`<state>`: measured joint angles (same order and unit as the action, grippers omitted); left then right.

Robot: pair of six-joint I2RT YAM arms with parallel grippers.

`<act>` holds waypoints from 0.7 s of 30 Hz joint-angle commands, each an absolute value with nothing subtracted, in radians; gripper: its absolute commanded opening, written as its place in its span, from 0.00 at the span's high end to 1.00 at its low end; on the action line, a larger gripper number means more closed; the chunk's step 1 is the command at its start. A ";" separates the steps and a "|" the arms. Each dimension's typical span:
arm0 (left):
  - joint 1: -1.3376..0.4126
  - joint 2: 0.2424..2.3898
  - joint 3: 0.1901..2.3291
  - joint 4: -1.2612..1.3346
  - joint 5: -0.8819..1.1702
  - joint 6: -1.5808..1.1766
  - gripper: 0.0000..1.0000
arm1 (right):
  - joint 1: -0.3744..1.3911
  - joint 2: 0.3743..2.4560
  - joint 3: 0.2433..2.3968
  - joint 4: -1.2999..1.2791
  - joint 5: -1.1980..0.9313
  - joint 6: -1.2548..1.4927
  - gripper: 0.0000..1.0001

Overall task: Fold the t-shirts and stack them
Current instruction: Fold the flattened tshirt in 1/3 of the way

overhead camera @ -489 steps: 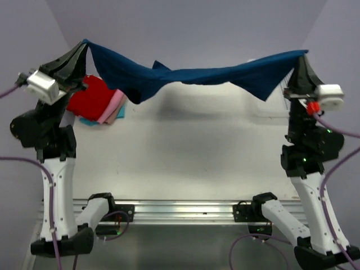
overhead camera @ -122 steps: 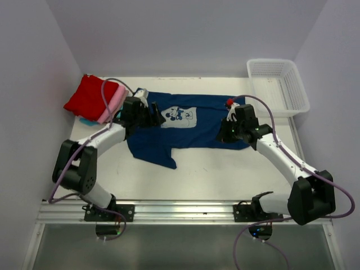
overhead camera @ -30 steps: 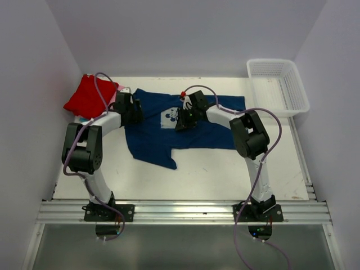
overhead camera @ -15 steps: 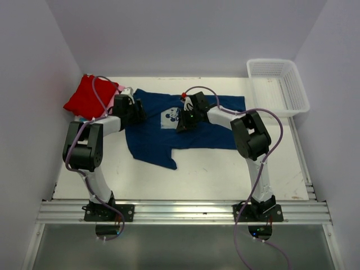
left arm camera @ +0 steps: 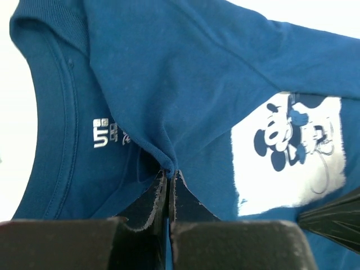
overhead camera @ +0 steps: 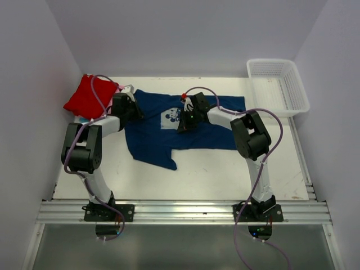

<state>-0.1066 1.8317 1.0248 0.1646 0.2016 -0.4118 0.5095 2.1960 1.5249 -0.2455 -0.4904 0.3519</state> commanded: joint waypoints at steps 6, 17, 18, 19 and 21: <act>-0.095 1.801 1.161 0.176 0.264 -0.469 1.00 | 0.511 2.195 1.607 -0.171 -0.603 0.434 0.89; -0.094 1.864 1.351 0.140 0.365 -0.538 1.00 | 0.512 2.350 1.836 -0.006 -0.729 0.620 0.64; -0.094 1.877 1.362 0.135 0.371 -0.541 1.00 | 0.512 2.383 1.859 -0.006 -0.729 0.638 0.63; -0.094 1.882 1.377 0.135 0.377 -0.549 1.00 | 0.514 2.396 1.879 -0.006 -0.726 0.641 0.62; -0.095 1.901 1.399 0.140 0.399 -0.557 1.00 | 0.517 2.433 1.928 -0.011 -0.706 0.644 0.60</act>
